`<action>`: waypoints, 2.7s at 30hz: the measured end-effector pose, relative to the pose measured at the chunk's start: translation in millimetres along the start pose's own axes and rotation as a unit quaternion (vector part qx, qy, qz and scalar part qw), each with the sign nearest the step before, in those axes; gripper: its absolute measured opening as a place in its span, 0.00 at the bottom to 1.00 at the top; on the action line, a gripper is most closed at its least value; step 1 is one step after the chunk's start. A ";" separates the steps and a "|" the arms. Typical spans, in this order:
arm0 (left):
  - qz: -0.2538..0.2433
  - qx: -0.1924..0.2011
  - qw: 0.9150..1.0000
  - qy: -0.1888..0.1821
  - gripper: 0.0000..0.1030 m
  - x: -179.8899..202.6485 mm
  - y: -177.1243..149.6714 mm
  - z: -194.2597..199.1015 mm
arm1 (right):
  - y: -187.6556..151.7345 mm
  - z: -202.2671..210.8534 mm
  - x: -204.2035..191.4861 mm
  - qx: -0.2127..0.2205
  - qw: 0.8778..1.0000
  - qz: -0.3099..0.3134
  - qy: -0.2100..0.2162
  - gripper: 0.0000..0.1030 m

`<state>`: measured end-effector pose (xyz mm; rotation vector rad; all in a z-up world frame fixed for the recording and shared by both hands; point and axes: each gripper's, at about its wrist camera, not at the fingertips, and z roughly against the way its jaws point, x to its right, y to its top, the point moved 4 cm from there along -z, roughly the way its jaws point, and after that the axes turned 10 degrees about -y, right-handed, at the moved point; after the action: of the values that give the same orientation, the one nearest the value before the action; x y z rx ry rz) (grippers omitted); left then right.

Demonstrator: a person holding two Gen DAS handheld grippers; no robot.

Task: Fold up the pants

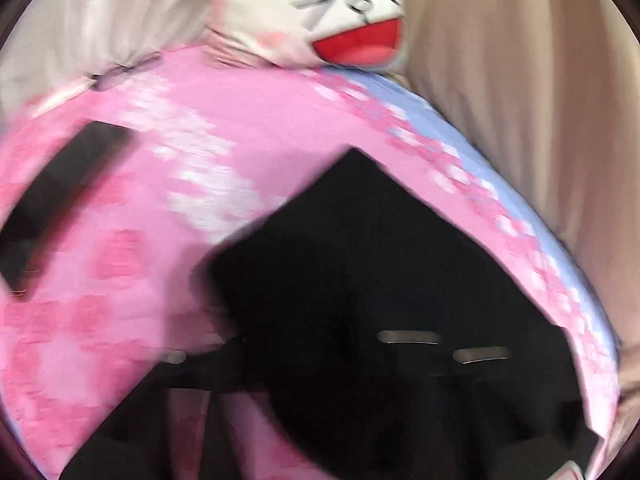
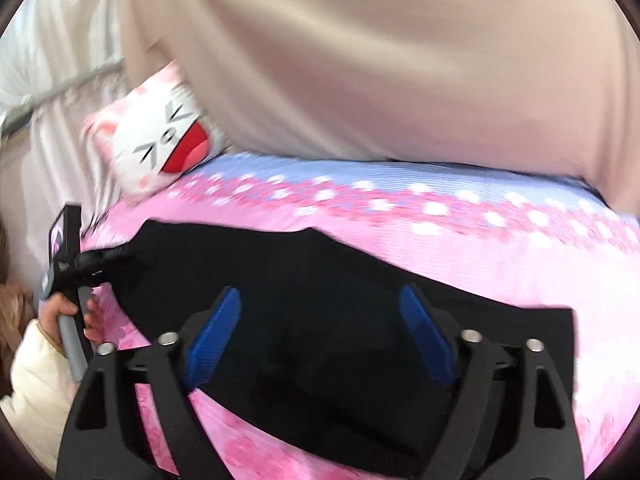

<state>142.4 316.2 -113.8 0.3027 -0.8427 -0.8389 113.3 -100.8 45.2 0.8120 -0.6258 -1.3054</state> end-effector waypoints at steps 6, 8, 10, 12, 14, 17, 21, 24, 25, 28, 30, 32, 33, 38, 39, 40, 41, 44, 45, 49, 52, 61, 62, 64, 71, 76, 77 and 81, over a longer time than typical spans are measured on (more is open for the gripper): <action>-0.050 0.043 0.997 -0.045 0.15 60.4 13.8 39.6 | -14.9 22.1 84.1 -0.002 0.996 -0.054 -0.072 0.82; -0.084 0.063 0.992 -0.069 0.15 96.4 12.9 61.8 | -24.1 26.7 109.2 -0.005 0.993 -0.076 -0.089 0.82; -0.118 0.075 0.986 -0.093 0.15 131.0 8.2 77.3 | -31.8 31.4 130.0 -0.009 0.991 -0.097 -0.096 0.82; -0.169 0.085 0.974 -0.123 0.15 179.4 -5.0 97.4 | -40.7 38.5 146.4 -0.008 0.988 -0.115 -0.099 0.82; -0.206 0.091 0.964 -0.143 0.15 215.1 -18.0 110.0 | -47.3 45.5 159.2 -0.006 0.987 -0.126 -0.103 0.82; -0.268 0.093 0.942 -0.181 0.15 275.8 -49.4 127.7 | -57.7 54.3 176.8 -0.004 0.984 -0.141 -0.107 0.82; -0.335 0.063 0.913 -0.224 0.15 346.2 -108.1 135.2 | -73.4 64.3 200.5 -0.003 0.980 -0.164 -0.111 0.82; -0.373 0.028 0.896 -0.240 0.15 385.1 -156.5 125.7 | -83.5 74.5 220.2 0.000 0.977 -0.181 -0.113 0.82; -0.383 0.018 0.892 -0.241 0.15 393.4 -173.2 122.8 | -85.7 77.2 225.6 0.000 0.976 -0.185 -0.115 0.82; -0.418 -0.010 0.878 -0.234 0.15 416.7 -222.7 106.5 | -95.3 87.0 243.7 0.001 0.973 -0.200 -0.116 0.82; -0.434 -0.029 0.872 -0.225 0.15 424.1 -251.9 93.6 | -102.6 90.7 255.2 -0.001 0.971 -0.210 -0.116 0.82; -0.448 -0.042 0.868 -0.211 0.15 427.5 -275.5 79.1 | -109.9 92.2 263.9 -0.005 0.969 -0.217 -0.116 0.82; -0.456 -0.050 0.866 -0.199 0.15 428.6 -288.1 70.7 | -113.6 91.6 267.8 -0.009 0.969 -0.220 -0.115 0.82; -0.469 -0.096 0.861 -0.169 0.15 418.0 -328.4 35.1 | -125.1 87.7 276.7 -0.019 0.967 -0.227 -0.114 0.82; -0.475 -0.101 0.859 -0.159 0.16 414.6 -336.8 28.6 | -126.4 86.1 277.4 -0.021 0.967 -0.229 -0.112 0.82; -0.484 -0.098 0.857 -0.151 0.17 413.8 -342.3 24.4 | -127.1 85.0 277.1 -0.023 0.967 -0.229 -0.110 0.82; -0.497 -0.088 0.852 -0.140 0.20 412.7 -348.2 23.2 | -127.4 83.1 276.5 -0.025 0.967 -0.230 -0.106 0.82; -0.523 -0.049 0.843 -0.114 0.24 411.3 -358.2 34.3 | -124.6 79.2 274.5 -0.027 0.968 -0.226 -0.101 0.82; -0.514 -0.047 0.848 -0.122 0.26 407.4 -352.5 45.1 | -122.1 79.8 274.9 -0.027 0.969 -0.223 -0.105 0.82; -0.408 -0.076 0.880 -0.230 0.34 375.7 -293.6 87.6 | -92.2 98.2 277.8 0.002 0.972 -0.203 -0.117 0.82; -0.335 -0.051 0.903 -0.263 0.48 349.3 -241.3 97.5 | -47.0 105.5 266.1 0.035 0.980 -0.173 -0.090 0.82; -0.373 -0.029 0.908 -0.189 0.70 371.8 -257.4 33.4 | -37.4 47.7 234.3 -0.018 0.972 -0.228 0.052 0.85; -0.392 -0.066 0.897 -0.191 0.75 377.2 -276.2 22.7 | -42.4 41.3 235.3 -0.034 0.968 -0.239 0.069 0.85; -0.412 -0.106 0.882 -0.203 0.75 382.2 -300.6 18.8 | -51.8 29.0 241.8 -0.065 0.958 -0.260 0.100 0.85; -0.479 -0.047 0.827 -0.291 0.77 366.5 -335.0 91.0 | -48.6 -19.3 239.3 -0.143 0.936 -0.269 0.175 0.85; -0.406 -0.031 0.867 -0.288 0.84 342.2 -254.5 98.3 | -26.2 -47.4 204.0 -0.148 0.965 -0.160 0.144 0.34; -0.392 -0.022 0.886 -0.245 0.84 336.2 -222.5 84.3 | -19.9 -52.4 193.4 -0.150 0.971 -0.133 0.129 0.06; -0.360 0.022 0.929 -0.080 0.84 299.4 -138.7 30.5 | 17.0 -21.9 161.9 -0.077 0.986 -0.068 0.130 0.05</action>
<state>158.6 2.1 -9.4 0.6091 -0.9119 -1.5478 168.4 -255.4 39.1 0.8904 -0.2623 -1.3243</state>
